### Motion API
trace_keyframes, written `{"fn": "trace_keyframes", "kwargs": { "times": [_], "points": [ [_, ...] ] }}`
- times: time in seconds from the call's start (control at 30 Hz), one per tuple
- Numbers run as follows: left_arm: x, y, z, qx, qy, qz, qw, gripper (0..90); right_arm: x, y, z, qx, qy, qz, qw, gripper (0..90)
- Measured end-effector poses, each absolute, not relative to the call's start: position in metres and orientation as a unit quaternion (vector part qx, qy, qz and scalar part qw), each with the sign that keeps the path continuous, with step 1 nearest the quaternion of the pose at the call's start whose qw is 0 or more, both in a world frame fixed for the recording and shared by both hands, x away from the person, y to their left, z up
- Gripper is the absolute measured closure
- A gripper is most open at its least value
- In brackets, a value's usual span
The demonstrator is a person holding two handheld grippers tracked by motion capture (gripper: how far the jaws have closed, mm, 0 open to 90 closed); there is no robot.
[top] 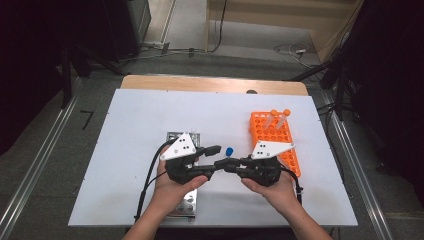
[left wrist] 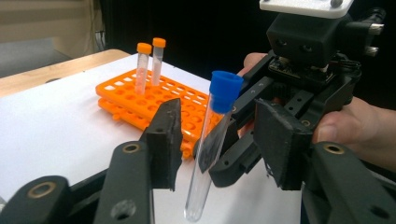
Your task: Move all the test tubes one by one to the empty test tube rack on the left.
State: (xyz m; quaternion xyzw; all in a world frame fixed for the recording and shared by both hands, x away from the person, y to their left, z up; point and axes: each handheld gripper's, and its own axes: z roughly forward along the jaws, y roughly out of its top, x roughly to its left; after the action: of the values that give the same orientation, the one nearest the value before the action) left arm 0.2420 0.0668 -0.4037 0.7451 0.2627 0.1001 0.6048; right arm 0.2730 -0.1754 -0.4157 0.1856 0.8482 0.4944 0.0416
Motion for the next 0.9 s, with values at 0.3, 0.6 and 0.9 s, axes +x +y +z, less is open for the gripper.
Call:
{"fn": "trace_keyframes", "kwargs": {
  "times": [0.3,0.6,0.9],
  "points": [
    [0.2409,0.0612,-0.4037,0.753,0.254,0.095,0.6,62.5,0.2668,-0.169,-0.4151,0.174,0.853,0.49,0.039,75.5],
    [0.2409,0.0601,-0.4054,0.762,0.257,0.113,0.584,75.5,0.2657,-0.167,-0.4153,0.17,0.854,0.491,0.031,75.5],
    [0.2427,0.0694,-0.4037,0.757,0.267,0.131,0.581,76.9,0.2675,-0.1716,-0.4154,0.177,0.846,0.501,0.036,63.7]
  ]
}}
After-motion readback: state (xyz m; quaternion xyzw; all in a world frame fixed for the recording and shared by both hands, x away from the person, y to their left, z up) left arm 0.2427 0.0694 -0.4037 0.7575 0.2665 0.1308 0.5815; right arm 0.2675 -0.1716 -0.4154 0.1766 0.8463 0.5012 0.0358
